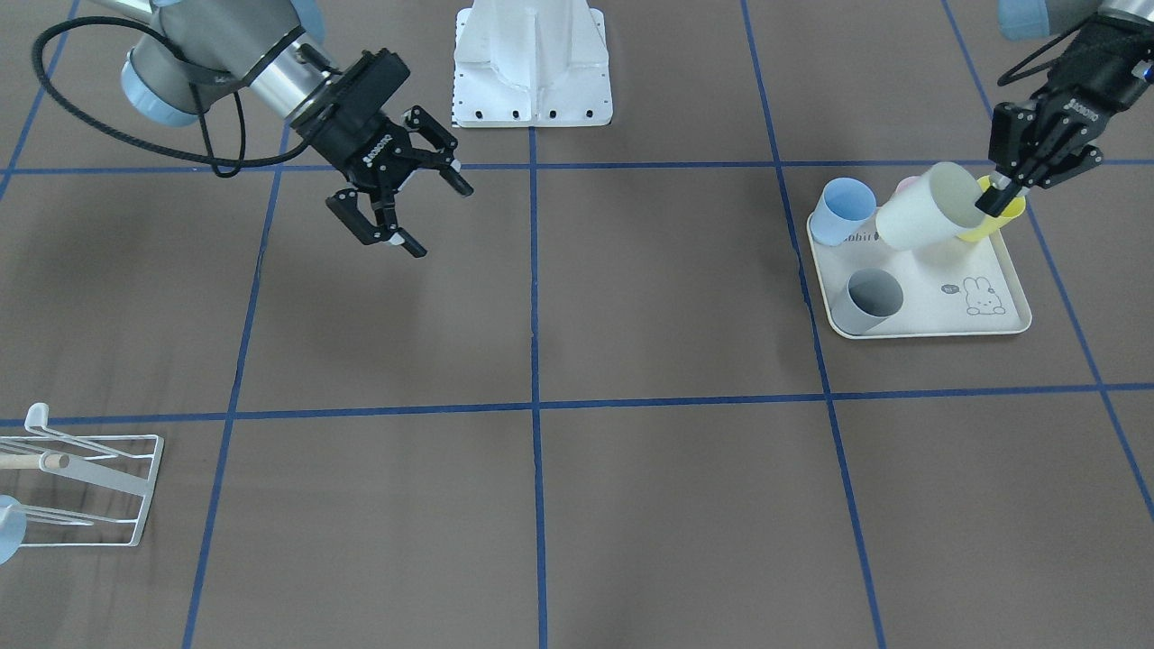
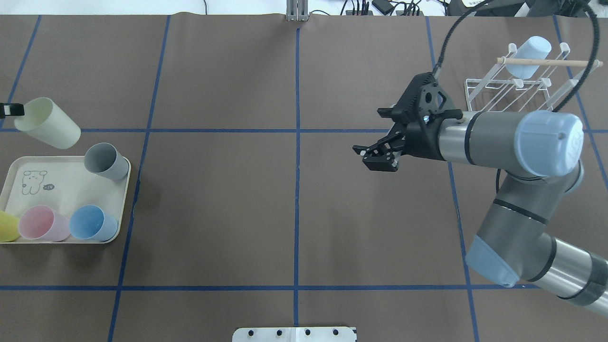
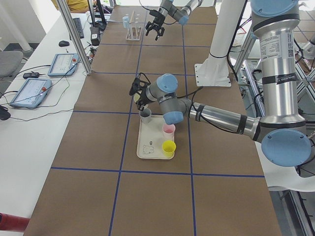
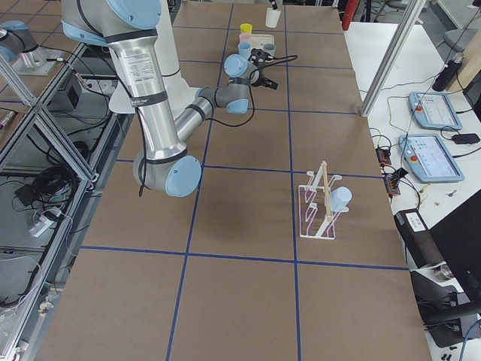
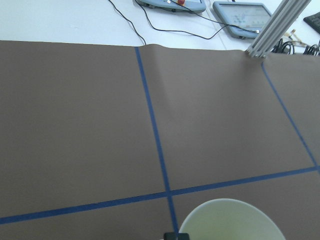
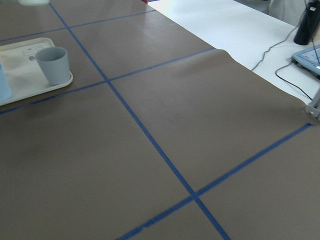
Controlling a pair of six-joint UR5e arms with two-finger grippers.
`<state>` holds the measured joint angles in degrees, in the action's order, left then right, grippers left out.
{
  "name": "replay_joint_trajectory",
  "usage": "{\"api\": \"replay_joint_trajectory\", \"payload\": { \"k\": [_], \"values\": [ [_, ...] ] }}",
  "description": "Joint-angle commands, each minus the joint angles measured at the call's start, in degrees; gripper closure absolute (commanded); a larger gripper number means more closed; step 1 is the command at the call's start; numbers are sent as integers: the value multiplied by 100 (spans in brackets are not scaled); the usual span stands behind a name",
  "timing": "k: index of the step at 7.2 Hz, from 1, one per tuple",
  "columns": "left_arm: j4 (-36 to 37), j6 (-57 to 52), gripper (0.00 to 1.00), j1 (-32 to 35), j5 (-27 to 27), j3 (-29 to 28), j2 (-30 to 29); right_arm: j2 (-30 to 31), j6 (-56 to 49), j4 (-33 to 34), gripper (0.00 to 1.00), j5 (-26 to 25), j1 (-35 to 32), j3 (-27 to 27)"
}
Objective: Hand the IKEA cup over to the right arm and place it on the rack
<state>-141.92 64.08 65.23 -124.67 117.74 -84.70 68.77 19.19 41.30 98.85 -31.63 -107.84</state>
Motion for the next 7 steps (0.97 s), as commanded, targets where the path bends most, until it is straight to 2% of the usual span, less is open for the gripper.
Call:
{"api": "replay_joint_trajectory", "payload": {
  "k": [1,2,3,4,6,7],
  "values": [
    [68,988,100,-89,-312,241,-448,-189,-81,-34,0,-137,472,61],
    [77,1410,100,-394,-277,241,-772,-380,-317,-60,0,-138,543,148],
    [77,1805,100,-710,-216,223,-1072,-504,-606,-365,0,-155,674,219],
    [86,1888,100,-957,-111,214,-1214,-505,-609,-942,0,-190,754,315],
    [86,2256,100,-1615,450,214,-1477,-505,-609,-2243,0,-505,939,832],
    [86,2510,100,-1932,627,206,-1679,-505,-609,-2432,0,-629,948,991]
  ]
}}
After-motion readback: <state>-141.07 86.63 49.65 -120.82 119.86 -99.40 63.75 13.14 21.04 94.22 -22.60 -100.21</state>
